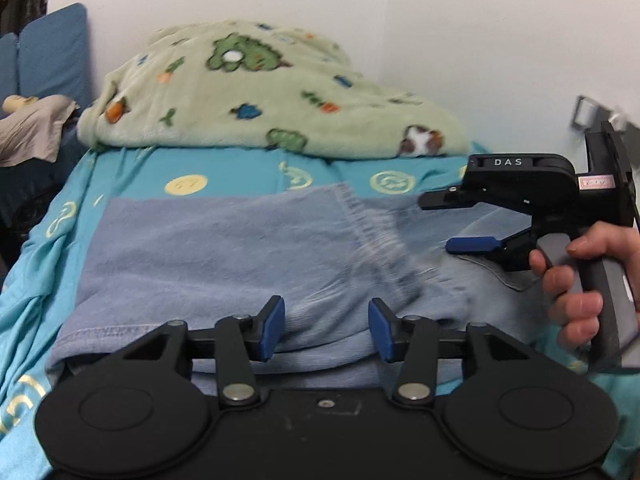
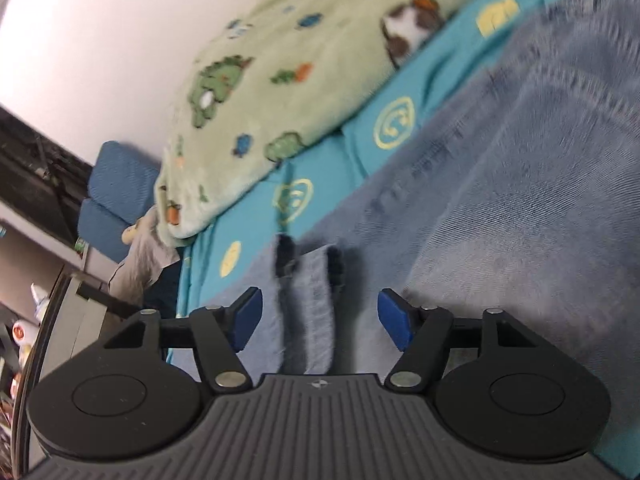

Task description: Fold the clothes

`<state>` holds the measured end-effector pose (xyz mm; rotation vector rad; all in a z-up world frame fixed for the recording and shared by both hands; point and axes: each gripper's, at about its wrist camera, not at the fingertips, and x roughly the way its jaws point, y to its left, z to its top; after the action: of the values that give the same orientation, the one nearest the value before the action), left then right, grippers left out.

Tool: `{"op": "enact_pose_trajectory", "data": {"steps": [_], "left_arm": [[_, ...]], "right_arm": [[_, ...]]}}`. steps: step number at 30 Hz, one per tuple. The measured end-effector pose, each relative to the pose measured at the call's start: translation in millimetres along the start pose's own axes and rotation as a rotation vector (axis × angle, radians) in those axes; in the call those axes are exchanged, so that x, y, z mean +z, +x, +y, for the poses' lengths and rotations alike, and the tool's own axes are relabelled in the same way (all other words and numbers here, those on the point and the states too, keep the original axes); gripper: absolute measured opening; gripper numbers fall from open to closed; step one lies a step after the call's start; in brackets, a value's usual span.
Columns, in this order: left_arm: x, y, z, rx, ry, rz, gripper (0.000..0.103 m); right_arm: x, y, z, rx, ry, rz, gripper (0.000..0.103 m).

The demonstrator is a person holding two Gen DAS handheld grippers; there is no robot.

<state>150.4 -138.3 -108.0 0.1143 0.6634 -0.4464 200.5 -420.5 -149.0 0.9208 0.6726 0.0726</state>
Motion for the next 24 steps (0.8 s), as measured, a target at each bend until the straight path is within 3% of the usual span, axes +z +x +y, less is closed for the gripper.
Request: {"op": "enact_pose_trajectory", "data": {"steps": [2,8,12,15,17,18,24], "left_arm": [[-1.4,7.2,1.2,0.009,0.010,0.002,0.043],[-2.2,25.1,4.7,0.009,0.026,0.004,0.042],[-4.0,30.7,8.8,-0.007,0.021,0.004,0.042],[-5.2,34.7,13.3,-0.019,-0.005,0.003,0.043],[-5.8,35.5,15.6,-0.025,-0.021,0.002,0.044],[-5.9,34.8,15.7,-0.026,-0.023,-0.001,0.044],[-5.3,28.9,14.4,-0.045,-0.031,-0.036,0.044]], "right_arm": [[6.2,13.5,-6.4,-0.001,0.021,0.012,0.056],[14.6,45.0,0.8,0.056,-0.016,0.042,0.052],[12.5,60.8,8.5,0.044,-0.069,0.069,0.048],[11.0,70.3,7.2,0.062,-0.056,0.095,0.032],[9.8,74.3,8.3,0.080,-0.061,0.105,0.012],[9.5,75.3,9.6,0.090,-0.064,0.105,0.010],[24.7,53.1,35.1,0.112,-0.132,-0.032,0.003]]}}
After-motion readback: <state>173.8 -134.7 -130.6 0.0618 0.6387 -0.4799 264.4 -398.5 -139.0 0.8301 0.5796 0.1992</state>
